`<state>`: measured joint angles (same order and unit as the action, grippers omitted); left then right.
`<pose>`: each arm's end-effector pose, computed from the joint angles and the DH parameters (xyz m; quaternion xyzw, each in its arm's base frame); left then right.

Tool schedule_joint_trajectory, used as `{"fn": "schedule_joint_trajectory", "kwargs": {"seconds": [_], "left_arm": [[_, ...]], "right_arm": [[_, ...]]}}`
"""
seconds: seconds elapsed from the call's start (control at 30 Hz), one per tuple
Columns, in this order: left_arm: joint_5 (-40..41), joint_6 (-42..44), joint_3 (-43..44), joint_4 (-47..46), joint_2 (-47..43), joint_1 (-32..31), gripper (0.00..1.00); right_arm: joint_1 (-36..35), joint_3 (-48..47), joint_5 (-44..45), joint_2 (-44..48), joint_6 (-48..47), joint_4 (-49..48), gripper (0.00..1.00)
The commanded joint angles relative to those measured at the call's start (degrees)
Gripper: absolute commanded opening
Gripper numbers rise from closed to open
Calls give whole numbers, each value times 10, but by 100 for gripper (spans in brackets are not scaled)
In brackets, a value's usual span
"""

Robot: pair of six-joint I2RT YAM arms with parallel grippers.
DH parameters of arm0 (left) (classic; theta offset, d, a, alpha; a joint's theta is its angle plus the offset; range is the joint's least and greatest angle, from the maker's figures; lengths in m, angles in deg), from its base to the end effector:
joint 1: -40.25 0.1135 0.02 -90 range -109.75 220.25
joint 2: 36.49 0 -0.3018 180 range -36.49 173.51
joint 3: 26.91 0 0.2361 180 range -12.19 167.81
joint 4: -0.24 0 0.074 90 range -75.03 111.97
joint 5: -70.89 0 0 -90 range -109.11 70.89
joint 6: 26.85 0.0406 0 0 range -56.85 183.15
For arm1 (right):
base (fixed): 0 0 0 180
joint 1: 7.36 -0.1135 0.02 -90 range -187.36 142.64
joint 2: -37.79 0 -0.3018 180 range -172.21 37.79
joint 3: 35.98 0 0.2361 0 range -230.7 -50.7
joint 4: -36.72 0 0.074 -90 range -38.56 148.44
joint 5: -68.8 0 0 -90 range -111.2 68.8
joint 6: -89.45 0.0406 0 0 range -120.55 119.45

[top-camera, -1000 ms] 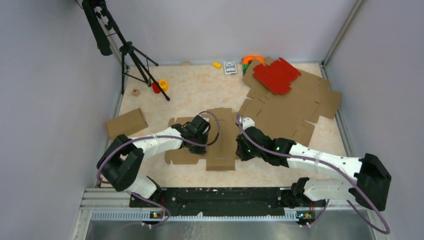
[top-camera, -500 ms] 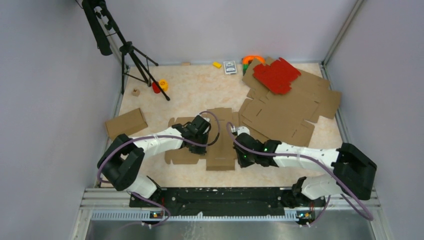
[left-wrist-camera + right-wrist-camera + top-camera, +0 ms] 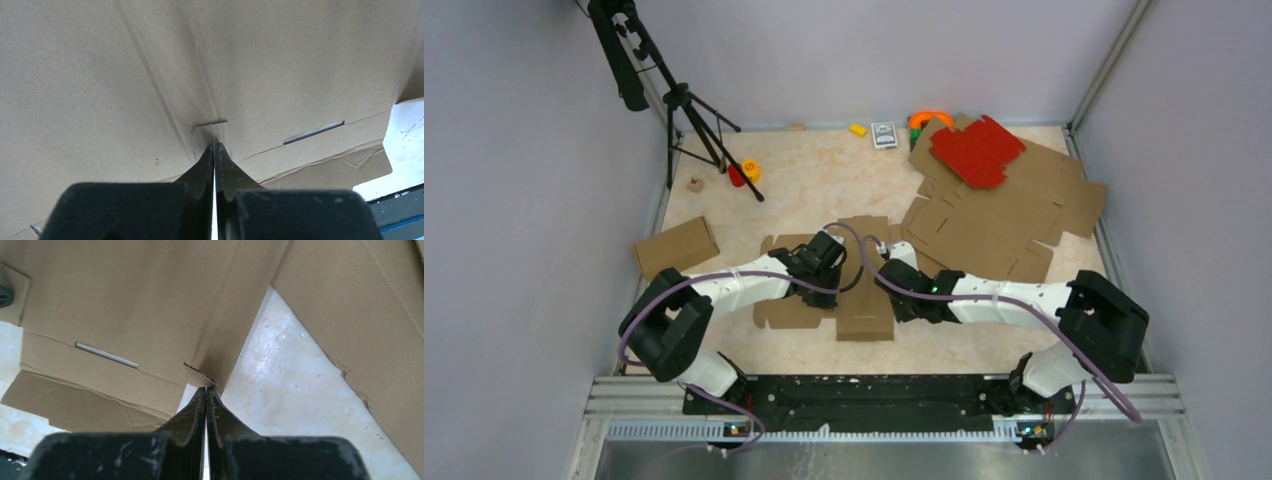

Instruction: Fold the paper box

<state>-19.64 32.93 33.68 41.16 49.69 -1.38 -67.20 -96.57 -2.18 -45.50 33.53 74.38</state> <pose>0.1930 -0.1720 0.2075 0.0983 0.9741 -0.1231 0.1622 0.1411 0.2165 0.2244 -0.1713 0.9389 0.0754 0.2889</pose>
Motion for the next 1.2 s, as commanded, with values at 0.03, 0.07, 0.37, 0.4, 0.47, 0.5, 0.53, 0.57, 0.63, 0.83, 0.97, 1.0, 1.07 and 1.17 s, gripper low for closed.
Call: {"fn": "schedule_joint_trajectory", "kwargs": {"seconds": [0.03, 0.07, 0.37, 0.4, 0.47, 0.5, 0.53, 0.57, 0.63, 0.83, 0.97, 1.0, 1.07, 1.17], "left_arm": [[18, 9, 6, 3, 3, 0, 0], [17, 9, 6, 3, 3, 0, 0], [13, 7, 3, -3, 7, 0, 0], [13, 7, 3, -4, 6, -1, 0], [13, 7, 2, -4, 4, 0, 0], [13, 7, 2, -2, 2, 0, 0], [12, 7, 2, -3, 2, 0, 0], [12, 7, 3, -3, 0, 0, 0], [13, 6, 1, -3, -1, 0, 0], [20, 10, 2, 1, 3, 0, 0], [51, 12, 7, 23, 20, -4, 0], [56, 11, 7, 27, 22, -5, 0], [60, 8, 6, 34, 25, -8, 0], [61, 6, 3, 41, 24, -12, 0]], "right_arm": [[0, -15, 25, -16, 3, 2, 0], [0, -14, 27, -19, 3, -1, 0], [10, -7, 8, -103, 13, -20, 0], [10, -2, 5, -103, 13, -22, 0], [10, 4, 1, -96, 14, -27, 0], [10, 4, 2, -93, 14, -24, 0], [10, 2, 4, -91, 13, -21, 0], [10, -1, 5, -90, 13, -15, 0], [10, -8, 9, -87, 10, -7, 0], [12, -9, -6, -93, 9, -8, 0], [18, 8, -35, -121, 17, -10, 0], [18, 11, -41, -127, 20, -9, 0], [18, 18, -56, -129, 25, -8, 0], [18, 23, -69, -128, 27, 1, 0]]}}
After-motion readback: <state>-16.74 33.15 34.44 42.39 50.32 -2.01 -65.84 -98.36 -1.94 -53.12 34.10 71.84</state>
